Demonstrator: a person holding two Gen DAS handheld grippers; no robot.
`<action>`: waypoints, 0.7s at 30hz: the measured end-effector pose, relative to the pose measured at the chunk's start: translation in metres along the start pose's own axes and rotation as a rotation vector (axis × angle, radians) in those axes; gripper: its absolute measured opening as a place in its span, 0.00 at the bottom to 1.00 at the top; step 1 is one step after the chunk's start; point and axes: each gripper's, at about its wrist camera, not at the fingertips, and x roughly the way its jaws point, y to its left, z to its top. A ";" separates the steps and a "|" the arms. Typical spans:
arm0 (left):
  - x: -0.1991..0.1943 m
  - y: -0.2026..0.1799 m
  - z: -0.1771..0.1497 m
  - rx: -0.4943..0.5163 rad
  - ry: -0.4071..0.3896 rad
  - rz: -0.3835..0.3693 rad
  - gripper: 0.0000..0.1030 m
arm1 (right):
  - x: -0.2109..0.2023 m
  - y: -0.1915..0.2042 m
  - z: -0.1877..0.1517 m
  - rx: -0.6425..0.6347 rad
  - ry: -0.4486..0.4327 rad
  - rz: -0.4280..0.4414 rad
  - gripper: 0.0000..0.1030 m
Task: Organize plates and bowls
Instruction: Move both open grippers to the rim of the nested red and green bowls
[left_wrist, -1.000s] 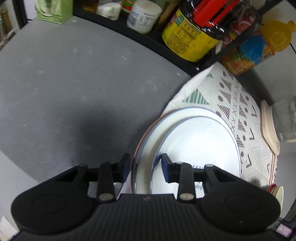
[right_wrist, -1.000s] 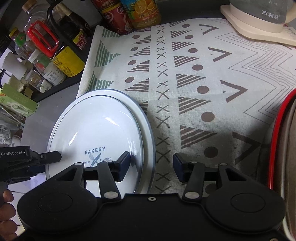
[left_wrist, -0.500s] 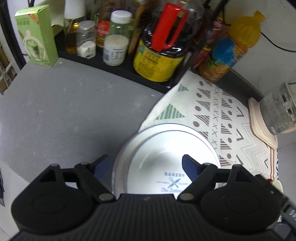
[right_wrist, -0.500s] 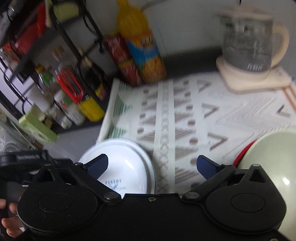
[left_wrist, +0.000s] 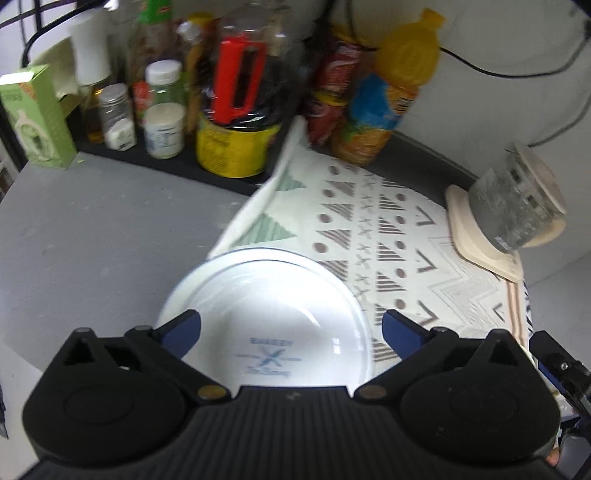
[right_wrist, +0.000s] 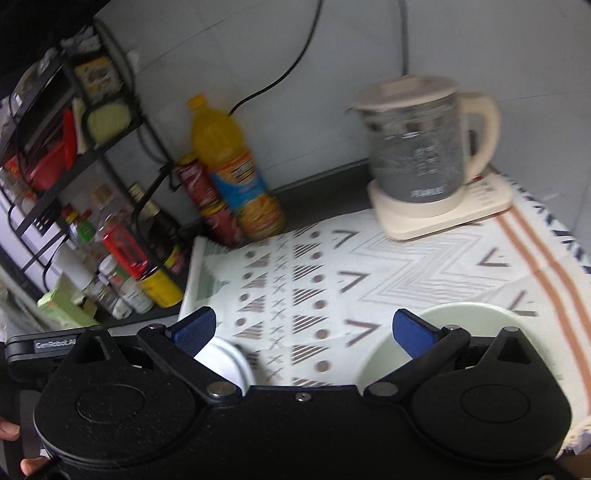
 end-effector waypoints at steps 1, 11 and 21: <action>0.000 -0.005 -0.001 0.005 0.002 -0.010 1.00 | -0.004 -0.004 -0.001 0.002 -0.010 -0.017 1.00; 0.006 -0.061 -0.019 0.122 0.039 -0.070 1.00 | -0.029 -0.041 -0.005 0.044 -0.020 -0.103 1.00; 0.015 -0.105 -0.025 0.224 0.088 -0.094 1.00 | -0.043 -0.073 -0.013 0.141 -0.023 -0.188 1.00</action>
